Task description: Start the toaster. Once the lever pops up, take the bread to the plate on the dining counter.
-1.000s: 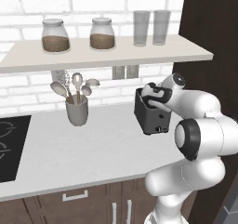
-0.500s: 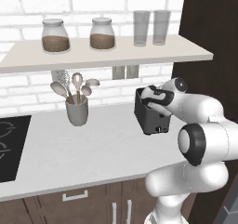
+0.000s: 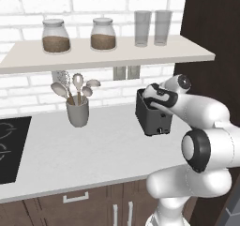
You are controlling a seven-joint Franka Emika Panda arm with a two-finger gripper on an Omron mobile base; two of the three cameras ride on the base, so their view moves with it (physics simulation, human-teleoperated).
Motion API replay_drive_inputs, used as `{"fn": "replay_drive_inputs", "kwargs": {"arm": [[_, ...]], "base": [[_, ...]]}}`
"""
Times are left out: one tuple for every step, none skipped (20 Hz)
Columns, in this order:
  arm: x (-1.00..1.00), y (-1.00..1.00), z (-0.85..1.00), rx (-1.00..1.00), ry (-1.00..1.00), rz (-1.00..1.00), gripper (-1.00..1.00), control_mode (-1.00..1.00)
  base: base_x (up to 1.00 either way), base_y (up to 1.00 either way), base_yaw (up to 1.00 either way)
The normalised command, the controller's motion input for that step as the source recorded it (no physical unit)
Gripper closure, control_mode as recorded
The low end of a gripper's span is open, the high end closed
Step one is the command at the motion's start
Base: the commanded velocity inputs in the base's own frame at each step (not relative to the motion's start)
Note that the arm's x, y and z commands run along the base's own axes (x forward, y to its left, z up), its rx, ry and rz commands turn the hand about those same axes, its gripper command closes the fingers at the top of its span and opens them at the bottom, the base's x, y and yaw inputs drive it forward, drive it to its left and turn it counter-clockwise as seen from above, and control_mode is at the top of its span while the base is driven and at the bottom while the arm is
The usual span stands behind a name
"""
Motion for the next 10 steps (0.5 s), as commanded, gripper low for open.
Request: {"fn": "replay_drive_inputs", "kwargs": {"arm": [[0.0, 0.0, 0.47, 0.0, -0.04, 0.0, 1.0, -1.0], [-0.06, 0.0, 0.38, 0.0, -0.04, 0.0, 1.0, -1.0], [-0.16, 0.0, 0.29, 0.0, -0.04, 0.0, 1.0, -1.0], [-0.21, 0.0, 0.19, 0.0, -0.03, 0.0, 1.0, -1.0], [-0.21, 0.0, 0.19, 0.01, -0.04, 0.0, 1.0, -1.0], [-0.14, 0.0, 0.29, 0.0, -0.07, 0.0, 1.0, -1.0], [-0.04, 0.0, 0.48, 0.0, -0.12, 0.0, 1.0, -1.0], [-0.07, 0.0, 0.41, 0.02, -0.09, 0.0, 1.0, -1.0], [-0.08, 0.0, 0.41, 0.03, -0.08, 0.0, 1.0, -1.0], [-0.19, 0.0, 0.38, 0.05, -0.09, 0.0, 1.0, -1.0]], "base": [[0.0, 0.0, 0.0], [0.0, 0.0, 0.0], [0.0, 0.0, 0.0], [0.0, 0.0, 0.0], [0.0, 0.0, 0.0], [0.0, 0.0, 0.0], [0.0, 0.0, 0.0], [0.0, 0.0, 0.0], [0.0, 0.0, 0.0], [0.0, 0.0, 0.0]]}}
